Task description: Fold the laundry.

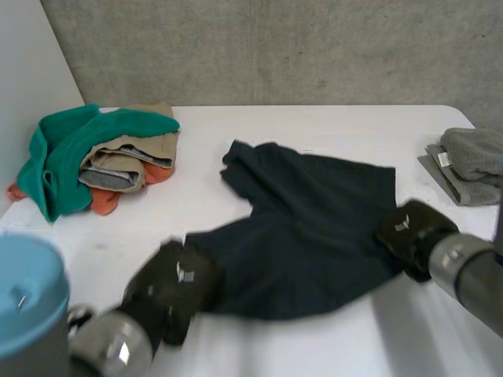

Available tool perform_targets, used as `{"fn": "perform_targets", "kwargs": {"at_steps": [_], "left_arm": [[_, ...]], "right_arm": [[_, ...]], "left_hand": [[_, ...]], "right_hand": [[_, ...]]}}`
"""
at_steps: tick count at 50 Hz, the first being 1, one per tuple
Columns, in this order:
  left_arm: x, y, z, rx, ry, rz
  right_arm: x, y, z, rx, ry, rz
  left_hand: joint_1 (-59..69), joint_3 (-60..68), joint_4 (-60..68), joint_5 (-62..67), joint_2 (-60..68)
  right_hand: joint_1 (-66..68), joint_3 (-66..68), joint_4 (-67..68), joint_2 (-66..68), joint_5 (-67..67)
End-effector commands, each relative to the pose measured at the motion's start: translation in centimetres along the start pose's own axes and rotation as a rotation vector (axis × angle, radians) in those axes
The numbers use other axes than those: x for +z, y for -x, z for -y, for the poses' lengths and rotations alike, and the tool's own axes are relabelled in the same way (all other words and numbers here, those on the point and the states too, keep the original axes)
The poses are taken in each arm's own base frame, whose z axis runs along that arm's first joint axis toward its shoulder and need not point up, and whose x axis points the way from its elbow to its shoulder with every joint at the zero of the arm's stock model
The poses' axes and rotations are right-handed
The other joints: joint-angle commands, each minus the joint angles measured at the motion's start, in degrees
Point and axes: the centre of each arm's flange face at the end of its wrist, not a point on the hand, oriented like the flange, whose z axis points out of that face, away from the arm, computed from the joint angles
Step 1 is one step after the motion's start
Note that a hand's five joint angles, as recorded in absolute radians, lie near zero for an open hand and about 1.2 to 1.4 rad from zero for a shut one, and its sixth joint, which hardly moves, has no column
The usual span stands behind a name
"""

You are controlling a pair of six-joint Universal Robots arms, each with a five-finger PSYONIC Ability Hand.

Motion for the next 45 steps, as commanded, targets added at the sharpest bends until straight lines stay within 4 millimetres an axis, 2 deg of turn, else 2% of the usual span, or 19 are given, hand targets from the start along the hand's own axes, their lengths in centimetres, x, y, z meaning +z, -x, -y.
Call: {"fn": "perform_targets", "kwargs": {"at_steps": [1,2,3,4,5,8,11,12,15,16,19,20,23,24,28,32,36,45], "left_arm": [[-1.6,-1.7,0.1,0.037,0.0,-0.069],[-1.3,-1.6,0.5,0.039,-0.028,-0.053],[-1.0,-1.4,0.7,0.037,-0.045,-0.04],[-0.9,-1.2,1.0,0.034,-0.06,-0.028],[-0.4,-0.7,1.7,0.025,-0.095,0.005],[0.5,0.5,3.0,0.005,-0.149,0.064],[2.3,2.7,4.1,-0.032,-0.198,0.14],[3.6,4.0,4.4,-0.05,-0.218,0.185],[5.6,5.5,4.7,-0.066,-0.252,0.231],[7.0,5.9,4.8,-0.067,-0.273,0.233],[9.6,6.1,4.7,-0.065,-0.302,0.204],[11.3,5.9,4.6,-0.059,-0.316,0.167],[13.9,5.8,4.0,-0.055,-0.319,0.127],[15.6,6.0,3.3,-0.059,-0.309,0.11],[19.3,7.3,1.6,-0.069,-0.289,0.106],[22.0,7.1,0.8,-0.039,-0.303,0.076],[24.2,6.9,0.2,0.012,-0.324,0.071],[26.6,6.9,-0.5,0.077,-0.375,0.115]], "right_arm": [[-1.0,1.7,-1.8,-0.023,0.066,0.066],[-0.9,1.8,-1.9,-0.022,0.061,0.059],[-0.8,1.9,-2.0,-0.022,0.057,0.054],[-0.4,1.9,-2.2,-0.018,0.045,0.031],[-0.2,1.9,-2.2,-0.016,0.04,0.022],[0.1,1.9,-2.2,-0.014,0.022,-0.001],[0.3,2.1,-2.4,-0.007,0.013,-0.013],[0.4,2.1,-2.4,-0.003,0.011,-0.016],[0.5,2.4,-2.5,0.01,0.004,-0.022],[0.5,2.4,-2.5,0.015,0.004,-0.022],[0.6,2.5,-2.5,0.031,-0.004,-0.029],[0.7,2.5,-2.5,0.035,-0.007,-0.031],[0.9,2.5,-2.5,0.057,-0.022,-0.041],[1.0,2.6,-2.6,0.06,-0.025,-0.038],[1.1,2.9,-2.7,0.075,-0.034,-0.02],[1.2,3.1,-2.8,0.091,-0.037,-0.016],[1.4,3.1,-2.9,0.104,-0.042,-0.02],[1.4,3.3,-3.1,0.105,-0.041,-0.017]], "left_hand": [[-2.6,-4.9,-5.2,-2.8,-5.1],[-32.7,-35.0,-35.3,-32.8,-35.2],[-45.8,-48.1,-48.4,-46.0,-48.3],[-53.6,-55.9,-56.2,-53.7,-56.1],[-55.2,-57.4,-57.8,-55.3,-57.7],[-55.4,-57.6,-58.0,-55.5,-57.8],[-55.4,-57.6,-58.0,-55.5,-57.8],[-54.9,-57.1,-57.5,-55.0,-57.3],[-53.4,-55.6,-56.0,-53.5,-55.8],[-52.5,-54.8,-55.1,-52.7,-55.0],[-46.8,-49.1,-49.4,-47.0,-49.3],[-44.0,-46.2,-46.6,-44.1,-46.4],[-41.1,-43.3,-43.7,-41.2,-43.6],[-39.8,-42.0,-42.4,-39.9,-42.2],[-35.2,-37.5,-37.8,-35.3,-37.7],[-29.5,-31.8,-32.1,-29.6,-32.0],[-26.6,-28.9,-29.2,-26.8,-29.1],[-26.6,-28.9,-29.2,-26.7,-29.1]], "right_hand": [[16.7,11.4,11.2,36.4,12.0],[16.7,11.4,11.2,36.4,12.0],[16.7,11.4,11.2,36.4,12.0],[16.7,11.4,11.2,36.4,12.0],[16.7,11.4,11.2,36.4,12.0],[16.7,11.4,11.2,36.4,12.0],[16.7,11.4,11.2,36.4,12.0],[16.7,11.4,11.2,36.4,12.0],[16.7,11.4,11.2,36.4,12.0],[16.7,11.4,11.2,36.4,12.0],[16.7,11.4,11.2,36.4,12.0],[16.7,11.4,11.2,36.4,12.0],[16.7,11.4,11.2,36.4,12.0],[16.7,11.4,11.2,36.4,12.0],[16.7,11.4,11.2,36.4,12.0],[16.7,11.4,11.2,36.4,12.0],[16.7,11.4,11.2,36.4,12.0],[16.7,11.4,11.2,36.4,12.0]]}}
